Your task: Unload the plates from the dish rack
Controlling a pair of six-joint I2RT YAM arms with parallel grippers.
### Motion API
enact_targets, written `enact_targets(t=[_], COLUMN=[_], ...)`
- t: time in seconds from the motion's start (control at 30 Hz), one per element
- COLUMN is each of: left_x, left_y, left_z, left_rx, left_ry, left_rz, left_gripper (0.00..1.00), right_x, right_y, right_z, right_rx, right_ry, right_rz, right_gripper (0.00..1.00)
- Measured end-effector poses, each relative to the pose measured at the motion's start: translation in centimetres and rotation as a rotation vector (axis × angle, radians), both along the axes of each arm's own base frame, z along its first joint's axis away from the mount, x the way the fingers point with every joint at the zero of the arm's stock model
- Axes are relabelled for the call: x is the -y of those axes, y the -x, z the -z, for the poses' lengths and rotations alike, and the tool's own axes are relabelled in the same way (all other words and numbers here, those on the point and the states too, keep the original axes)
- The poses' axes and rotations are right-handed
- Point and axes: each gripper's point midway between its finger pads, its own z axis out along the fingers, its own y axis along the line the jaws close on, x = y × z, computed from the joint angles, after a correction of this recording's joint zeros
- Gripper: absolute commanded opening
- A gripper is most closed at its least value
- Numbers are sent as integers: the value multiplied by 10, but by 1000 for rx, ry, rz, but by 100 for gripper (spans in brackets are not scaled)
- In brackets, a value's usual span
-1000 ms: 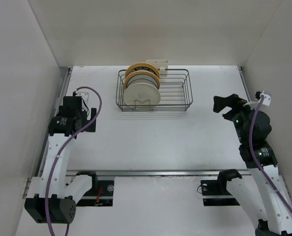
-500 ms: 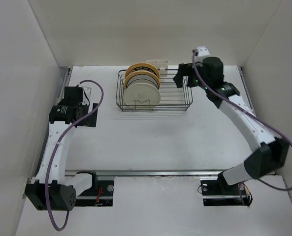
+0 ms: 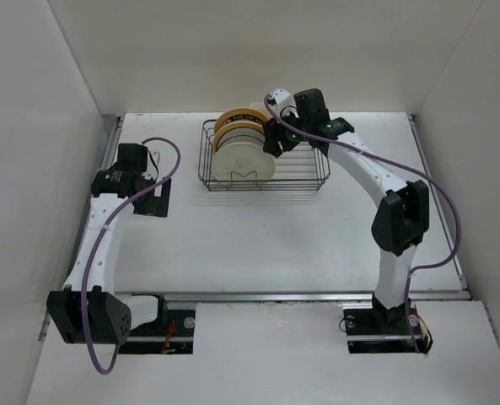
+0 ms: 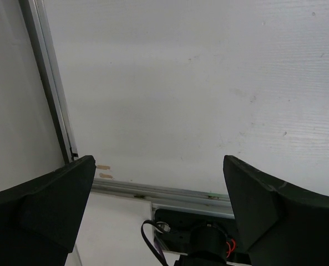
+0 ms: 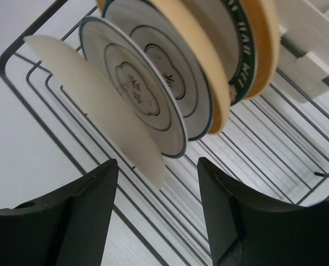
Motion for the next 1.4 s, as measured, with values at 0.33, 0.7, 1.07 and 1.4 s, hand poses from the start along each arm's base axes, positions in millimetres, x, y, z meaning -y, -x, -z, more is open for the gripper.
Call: enact_targets(t=[0.33,0.7,1.07,1.4], left_x=[-8,-16,-13,-6], left_y=[-5,-6,-12,-25], left_z=[1,2,1,-3], left_rx=[3,-5,16,35], left_ry=[-43,-83,-70,-40], left_rz=[-33,-55,-47,-10], left_gripper=[100,100,100,100], right_x=[-11,-16,2,20], right_y=[18,-10,-11,-8], right_z=[20,26,4,-73], right_rx=[-30,59,198,354], right_ry=[15,50,65,-73], right_rz=[-91,-64,44,246], right_gripper=[61,0,0,0])
